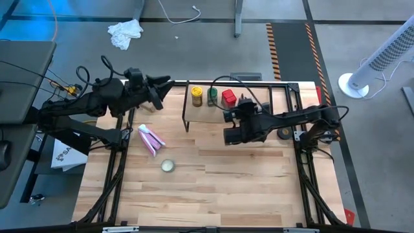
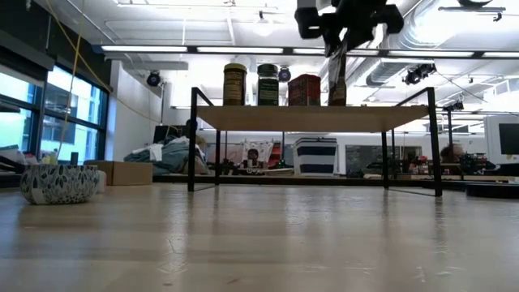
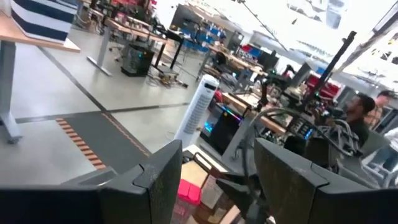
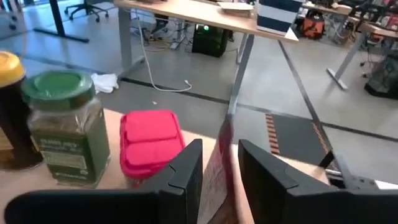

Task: Shelf spices
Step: Put the orange spice pack on the shelf, then return to Home Position

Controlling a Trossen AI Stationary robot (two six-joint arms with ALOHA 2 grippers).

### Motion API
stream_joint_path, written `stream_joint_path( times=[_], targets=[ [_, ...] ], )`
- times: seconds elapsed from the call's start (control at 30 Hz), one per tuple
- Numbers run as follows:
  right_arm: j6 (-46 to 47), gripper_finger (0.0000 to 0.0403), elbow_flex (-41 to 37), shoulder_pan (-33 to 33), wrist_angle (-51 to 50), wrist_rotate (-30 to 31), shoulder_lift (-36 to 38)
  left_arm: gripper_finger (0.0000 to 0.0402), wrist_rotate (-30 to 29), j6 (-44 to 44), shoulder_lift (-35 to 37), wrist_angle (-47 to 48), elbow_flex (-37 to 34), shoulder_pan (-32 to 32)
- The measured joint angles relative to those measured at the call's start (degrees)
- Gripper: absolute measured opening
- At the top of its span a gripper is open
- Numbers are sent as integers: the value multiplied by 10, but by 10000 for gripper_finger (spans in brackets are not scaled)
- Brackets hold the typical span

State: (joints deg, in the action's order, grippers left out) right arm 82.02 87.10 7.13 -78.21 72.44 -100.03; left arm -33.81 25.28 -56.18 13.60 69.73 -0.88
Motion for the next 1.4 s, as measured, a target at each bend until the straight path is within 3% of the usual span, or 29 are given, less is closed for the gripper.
stream_joint_path(
  times=[0.4, 0.57, 0.67, 0.77, 0.87, 0.97, 1.13, 1.4],
  targets=[
    [-77, 99, 49, -9, 2, 43, 53, 197, 4, -30, 0, 1, 0, -7],
    [-176, 96, 86, 7, 31, 30, 81, 180, 120, -93, 7, -1, 0, -10],
    [-309, 68, 100, 33, 114, -46, 118, 116, 126, -116, 15, 43, -2, -8],
    [-481, 14, 81, 58, 282, -172, 167, 25, 112, -123, 39, 54, -40, -9],
    [-568, 6, 43, 66, 443, -316, 204, 14, 107, -95, 84, -1, -121, -7],
    [-564, 2, 8, 65, 504, -390, 221, 3, 101, -53, 137, -103, -225, 11],
    [-502, 1, -56, 87, 520, -430, 214, 1, 42, 16, 210, -252, -375, 84],
    [-417, 0, -198, 129, 710, -380, 214, 1, -46, 47, 214, -316, -487, 207]
  ],
)
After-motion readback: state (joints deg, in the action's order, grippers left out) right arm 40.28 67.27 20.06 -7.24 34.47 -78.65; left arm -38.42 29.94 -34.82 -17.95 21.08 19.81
